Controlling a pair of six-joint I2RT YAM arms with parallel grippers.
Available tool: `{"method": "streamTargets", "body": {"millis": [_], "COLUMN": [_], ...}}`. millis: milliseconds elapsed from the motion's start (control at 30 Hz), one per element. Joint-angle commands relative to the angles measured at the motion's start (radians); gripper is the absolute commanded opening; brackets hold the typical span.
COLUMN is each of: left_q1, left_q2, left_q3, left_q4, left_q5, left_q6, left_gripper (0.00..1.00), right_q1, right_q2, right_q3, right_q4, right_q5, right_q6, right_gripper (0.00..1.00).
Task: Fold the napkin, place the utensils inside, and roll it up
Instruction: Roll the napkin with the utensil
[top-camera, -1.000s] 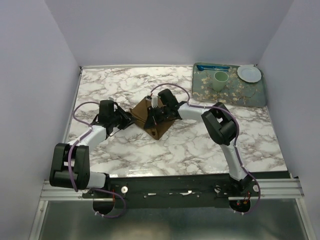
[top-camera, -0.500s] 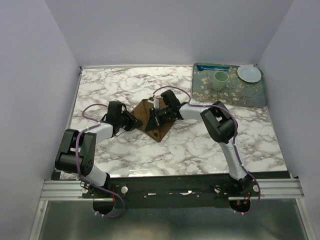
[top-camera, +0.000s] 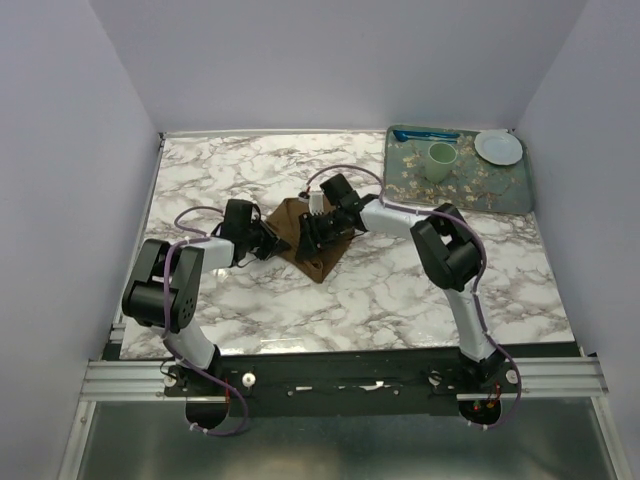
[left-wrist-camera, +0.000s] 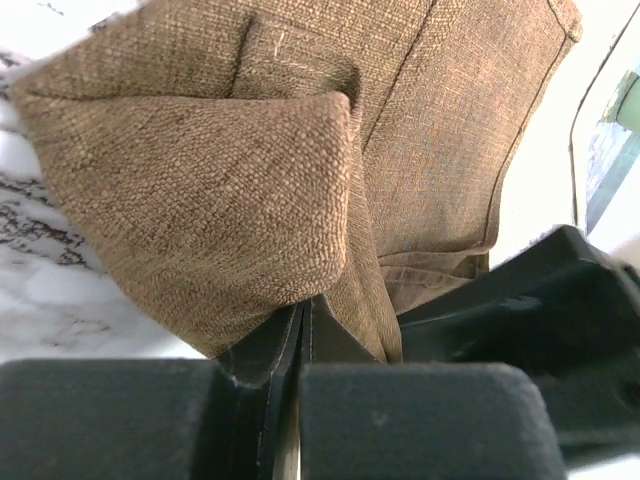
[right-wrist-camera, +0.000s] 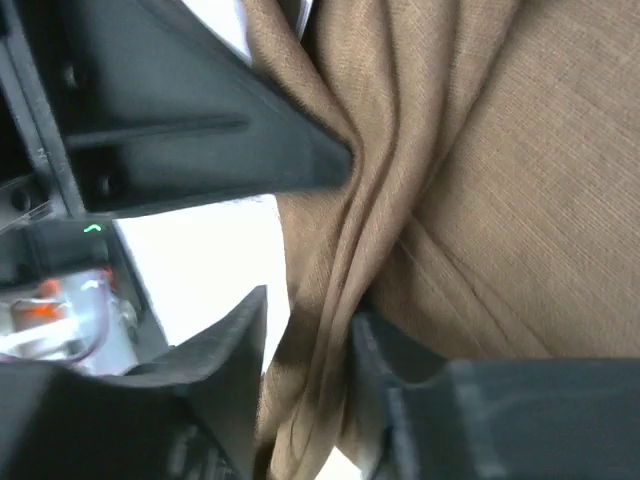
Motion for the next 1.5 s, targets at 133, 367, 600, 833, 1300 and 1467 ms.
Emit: {"method": "streamTargets", "body": {"millis": [133,367,600,833,1300,1467], "left_q1": [0.003,0.003,0.007,0.01,0.021,0.027], "left_q2": [0.08,0.09,0.084,0.11,0.112,0.122], "left_q3": [0.007,0.02,0.034,0.047,0.068,0.066], "left_q4": [-0.083,-0.098,-0.128,-0.126,-0.14,-0.14], "left_q5": [-0.08,-0.082,-0.092,-0.076,-0.069,-0.062], "left_q6": [0.017,0.018,0.041,0.054,0.077,0.081], "left_gripper": [0.04,0.03,0.02,0.01,0.01,0.01], "right_q1": [0.061,0.135,0.136,0.135,0.143,0.141], "right_q2": [-0.21,-0.25,-0.206,-0.221,-0.331,-0.274], "right_q3": [0.066,-0.049,-0.144,-0.201,-0.25,-0.261], "right_q4": [-0.379,-0.217,-0.121,-0.121,-0.125,-0.104], "right_q5": [0.494,0.473,0.599,0.69,0.624,0.689], "right_q6": [-0.207,-0.141,-0.159,-0.199,-0.133,-0.15], "right_gripper": [0.68,0.53,0.26,0.24,0.3,0.24]}}
